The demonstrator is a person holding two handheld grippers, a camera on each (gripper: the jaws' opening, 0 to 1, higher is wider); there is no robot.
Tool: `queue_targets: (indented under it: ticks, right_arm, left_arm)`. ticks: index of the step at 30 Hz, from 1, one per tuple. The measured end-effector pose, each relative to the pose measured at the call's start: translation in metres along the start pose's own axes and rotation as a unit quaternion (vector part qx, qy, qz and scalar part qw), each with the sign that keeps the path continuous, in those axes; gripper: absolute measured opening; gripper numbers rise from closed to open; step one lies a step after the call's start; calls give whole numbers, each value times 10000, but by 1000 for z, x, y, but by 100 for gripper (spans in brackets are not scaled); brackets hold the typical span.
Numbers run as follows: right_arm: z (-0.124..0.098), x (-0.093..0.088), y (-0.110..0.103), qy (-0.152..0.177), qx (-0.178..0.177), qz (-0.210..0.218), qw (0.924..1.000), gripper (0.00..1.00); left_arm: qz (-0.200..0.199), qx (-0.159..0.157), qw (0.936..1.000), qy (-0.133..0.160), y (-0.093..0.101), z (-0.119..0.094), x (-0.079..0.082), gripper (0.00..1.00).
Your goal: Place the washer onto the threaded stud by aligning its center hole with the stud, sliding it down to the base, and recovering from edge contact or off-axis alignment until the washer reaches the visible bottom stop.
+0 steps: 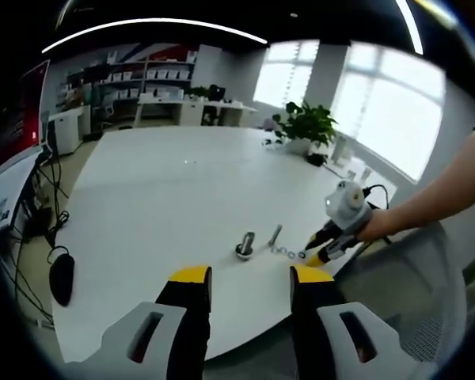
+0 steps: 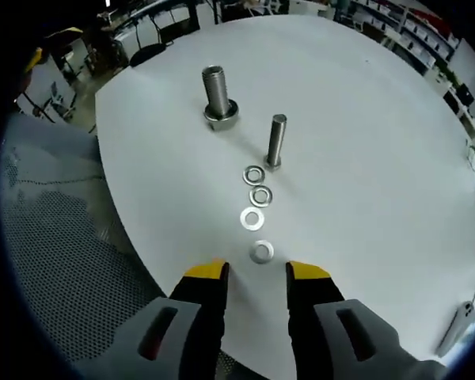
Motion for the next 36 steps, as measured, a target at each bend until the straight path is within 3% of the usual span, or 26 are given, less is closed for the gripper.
queue_targets:
  ticks: [5,10,23,28,36]
  right_arm:
    - [2,6,-2,-68,34,-217,9997,29]
    - [4,9,-3,-333,68,-502,9982,26]
    - [5,10,-5,-1174,-39,-1297,9846,21]
    - [5,10,-5,-1277,-109,-1448,9811,19]
    - [5,12,-1,-1218,-92,-1429,9822,15]
  left_arm:
    - [-1,-25,10000,-19,1,0,-1,38]
    - [-50,-35,10000,14,0,0,-1,38]
    - [12,-10,10000,5,1,-1,0,38]
    - [28,48,10000,-22,0,-2,-1,37]
    - [81,107,9999,-82,-2,-2,-2,37]
Point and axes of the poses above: the point that each gripper's makers call its tool centre point, and the gripper's own axes: z roughly forward along the fingers, y roughly to its right, x roughly out of its top, the point moved 2 cm from there along -z, roughly backward along the fingers, and after that the axes turned 15 degrees about z, right-handed, at the moved point
